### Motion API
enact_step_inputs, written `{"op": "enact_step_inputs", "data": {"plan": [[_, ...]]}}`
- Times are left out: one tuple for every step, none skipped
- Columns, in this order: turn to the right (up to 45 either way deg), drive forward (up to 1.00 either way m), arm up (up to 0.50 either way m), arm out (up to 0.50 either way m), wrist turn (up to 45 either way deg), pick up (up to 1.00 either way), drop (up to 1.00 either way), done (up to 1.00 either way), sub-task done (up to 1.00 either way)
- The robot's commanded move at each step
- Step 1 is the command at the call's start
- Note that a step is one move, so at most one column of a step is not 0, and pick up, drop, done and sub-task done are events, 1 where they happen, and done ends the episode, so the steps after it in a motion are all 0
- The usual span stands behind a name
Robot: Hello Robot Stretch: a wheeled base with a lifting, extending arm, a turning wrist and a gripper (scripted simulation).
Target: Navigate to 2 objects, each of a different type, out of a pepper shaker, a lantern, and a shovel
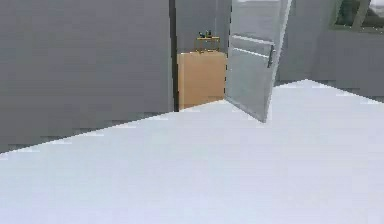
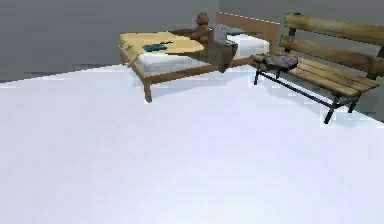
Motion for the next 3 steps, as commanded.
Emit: {"op": "enact_step_inputs", "data": {"plan": [[0.0,1.0,0.0,0.0,0.0,0.0,0.0,0.0,0.0],[0.0,1.0,0.0,0.0,0.0,0.0,0.0,0.0,0.0],[3.0,0.0,0.0,0.0,0.0,0.0,0.0,0.0,0.0]]}}
